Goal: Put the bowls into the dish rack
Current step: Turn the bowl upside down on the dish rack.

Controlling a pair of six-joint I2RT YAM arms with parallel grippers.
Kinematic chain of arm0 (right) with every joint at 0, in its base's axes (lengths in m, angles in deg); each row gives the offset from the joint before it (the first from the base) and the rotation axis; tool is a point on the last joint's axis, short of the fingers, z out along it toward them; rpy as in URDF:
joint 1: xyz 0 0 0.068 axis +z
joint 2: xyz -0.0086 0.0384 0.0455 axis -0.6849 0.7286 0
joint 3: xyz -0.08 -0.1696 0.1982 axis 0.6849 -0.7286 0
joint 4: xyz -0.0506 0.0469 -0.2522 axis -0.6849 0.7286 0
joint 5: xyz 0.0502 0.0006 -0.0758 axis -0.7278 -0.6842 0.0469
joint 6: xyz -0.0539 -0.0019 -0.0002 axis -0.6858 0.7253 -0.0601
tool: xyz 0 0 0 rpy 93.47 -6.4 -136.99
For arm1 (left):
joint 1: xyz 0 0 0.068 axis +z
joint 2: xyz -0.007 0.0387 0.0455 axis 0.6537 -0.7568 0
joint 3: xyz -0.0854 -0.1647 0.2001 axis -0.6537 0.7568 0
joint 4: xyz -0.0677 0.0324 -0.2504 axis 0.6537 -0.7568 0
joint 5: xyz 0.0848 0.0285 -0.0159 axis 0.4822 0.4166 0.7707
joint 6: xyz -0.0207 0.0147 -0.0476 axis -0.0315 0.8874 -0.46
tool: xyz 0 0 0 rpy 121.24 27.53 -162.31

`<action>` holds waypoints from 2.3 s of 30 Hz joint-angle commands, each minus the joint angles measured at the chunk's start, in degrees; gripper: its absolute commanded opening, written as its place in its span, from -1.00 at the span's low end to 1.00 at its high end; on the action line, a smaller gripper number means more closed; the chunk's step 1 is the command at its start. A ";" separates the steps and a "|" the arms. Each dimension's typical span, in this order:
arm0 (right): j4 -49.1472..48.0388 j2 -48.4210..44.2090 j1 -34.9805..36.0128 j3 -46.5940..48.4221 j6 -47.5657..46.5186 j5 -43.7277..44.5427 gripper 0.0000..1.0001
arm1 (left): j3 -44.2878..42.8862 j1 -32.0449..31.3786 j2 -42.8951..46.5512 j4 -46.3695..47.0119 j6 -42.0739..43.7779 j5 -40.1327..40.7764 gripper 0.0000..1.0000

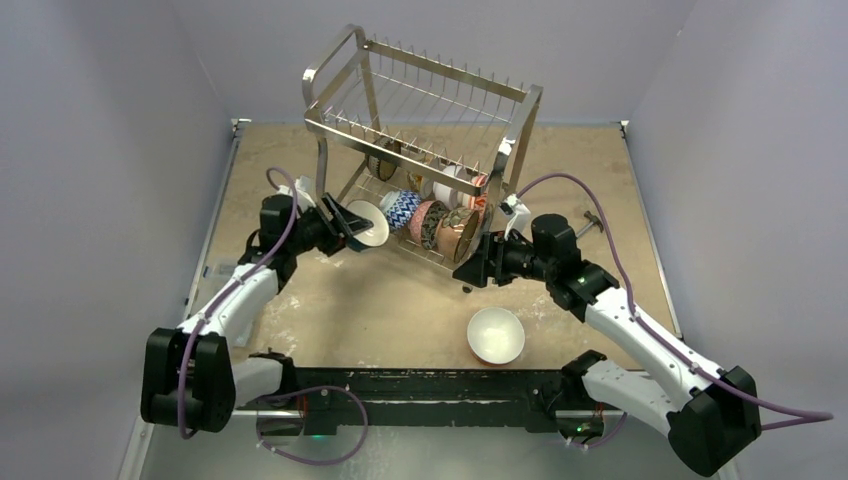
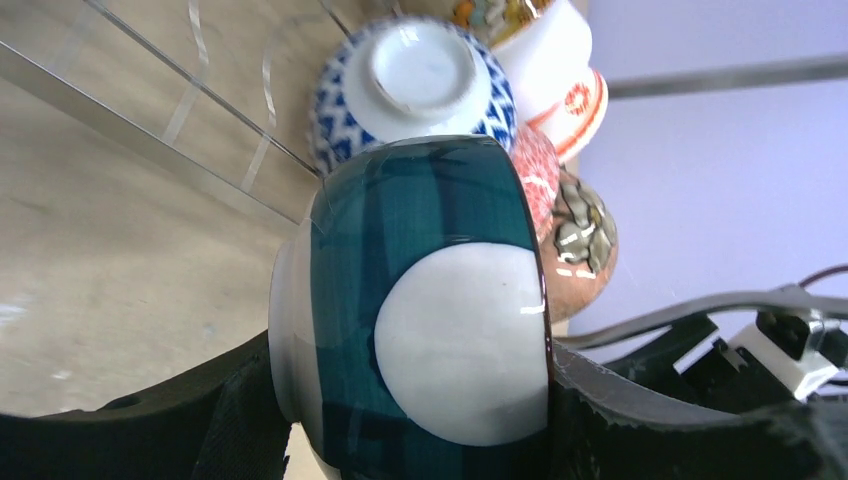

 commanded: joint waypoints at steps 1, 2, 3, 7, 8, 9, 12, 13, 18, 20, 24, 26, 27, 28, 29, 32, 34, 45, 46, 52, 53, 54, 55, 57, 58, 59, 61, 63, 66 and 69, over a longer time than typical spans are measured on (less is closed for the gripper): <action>-0.88 -1.11 0.17 1.69 -0.78 -0.13 0.41 | -4.93 4.24 1.17 3.36 5.64 -1.27 -1.00; -1.00 -1.00 0.17 1.60 -0.82 -0.13 0.41 | -5.93 4.61 0.95 2.71 7.27 0.70 -1.00; -1.06 -0.96 0.19 1.55 -0.85 -0.13 0.41 | -6.46 4.74 0.61 2.59 8.89 2.70 -1.00; -1.06 -0.76 0.17 1.39 -1.12 -0.13 0.41 | -6.75 4.62 -0.42 5.55 13.14 10.22 -1.00; -1.06 -0.72 0.21 1.31 -1.11 -0.13 0.41 | -6.80 4.56 -0.66 6.41 13.72 11.54 -1.00; -1.08 -0.76 0.18 1.33 -1.14 -0.05 0.41 | -6.85 4.48 -0.92 7.12 14.34 12.67 -1.00; -1.19 -0.80 0.17 1.09 -1.13 -0.04 0.41 | -7.55 2.66 -1.84 8.10 17.22 17.39 -1.00; -1.15 -0.80 0.17 1.07 -1.13 -0.04 0.41 | -7.89 1.41 -2.14 8.11 18.51 19.54 -1.00; -0.83 -0.84 0.21 0.94 -1.30 -0.04 0.41 | -9.13 -5.73 -3.69 8.18 25.55 33.35 -1.00; -0.73 -0.89 0.18 0.86 -1.43 -0.11 0.41 | -9.08 -6.92 -4.62 9.03 26.45 36.74 -1.00; -0.66 -1.16 0.17 0.44 -1.41 -0.28 0.41 | -9.29 -7.56 -7.14 10.50 27.41 40.96 -1.00; -0.54 -1.25 0.19 0.33 -1.57 -0.39 0.41 | -9.47 -7.75 -8.00 11.36 28.00 42.80 -1.00; -0.47 -1.31 0.18 0.26 -1.56 -0.39 0.41 | -9.72 -7.91 -8.36 11.68 28.60 43.44 -1.00; -0.40 -1.47 0.17 0.24 -1.50 -0.39 0.41 | -10.20 -8.18 -8.75 11.80 29.15 43.99 -1.00; -0.36 -1.56 0.17 0.17 -1.52 -0.39 0.41 | -10.65 -8.43 -9.22 11.85 30.07 44.34 -1.00; -0.20 -1.80 0.17 0.00 -1.55 -0.38 0.41 | -12.23 -9.79 -10.47 11.34 32.56 46.39 -1.00; -0.23 -1.94 0.17 -0.09 -1.52 -0.31 0.41 | -12.91 -11.14 -11.11 11.16 34.23 48.46 -1.00; -0.23 -2.40 0.17 -0.38 -1.65 -0.39 0.41 | -17.22 -18.22 -16.78 9.30 44.45 61.63 -1.00; -0.14 -2.45 0.17 -0.42 -1.59 -0.44 0.41 | -17.69 -18.49 -17.43 9.15 45.27 62.70 -1.00; -0.60 -3.38 0.17 -1.05 -1.28 -0.63 0.41 | -20.01 -19.34 -20.77 9.23 50.84 66.75 -1.00; -0.63 -3.61 0.17 -1.20 -1.20 -0.64 0.41 | -20.23 -19.45 -21.39 9.43 51.87 67.38 -1.00; -0.62 -3.75 0.17 -1.26 -1.14 -0.65 0.41 | -20.34 -19.45 -21.95 9.81 52.76 68.04 -1.00; -0.47 -3.92 0.17 -1.36 -1.06 -0.63 0.41 | -20.43 -19.55 -22.47 10.06 53.78 68.47 -1.00; -0.45 -3.93 0.21 -1.55 -1.04 -0.81 0.41 | -20.88 -19.72 -23.57 10.40 56.19 68.64 -1.00; -0.49 -3.96 0.18 -1.59 -0.97 -0.82 0.41 | -21.24 -19.80 -24.08 10.49 57.01 68.27 -1.00; -0.45 -3.92 0.17 -1.62 -1.06 -0.83 0.41 | -21.61 -19.93 -24.79 10.53 57.72 67.76 -1.00; -0.40 -3.84 0.18 -1.83 -1.10 -0.96 0.41 | -22.46 -20.23 -26.07 10.51 58.79 66.74 -1.00; -0.15 -3.79 0.17 -1.75 -1.21 -1.14 0.41 | -23.30 -20.62 -27.37 10.23 59.51 66.29 -1.00; 0.28 -4.02 0.17 -1.74 -1.31 -0.94 0.42 | -23.76 -20.81 -28.95 10.44 60.56 65.85 -1.00; 0.52 -4.35 0.17 -1.97 -1.16 -0.68 0.41 | -24.60 -20.79 -30.97 9.92 61.65 65.49 -1.00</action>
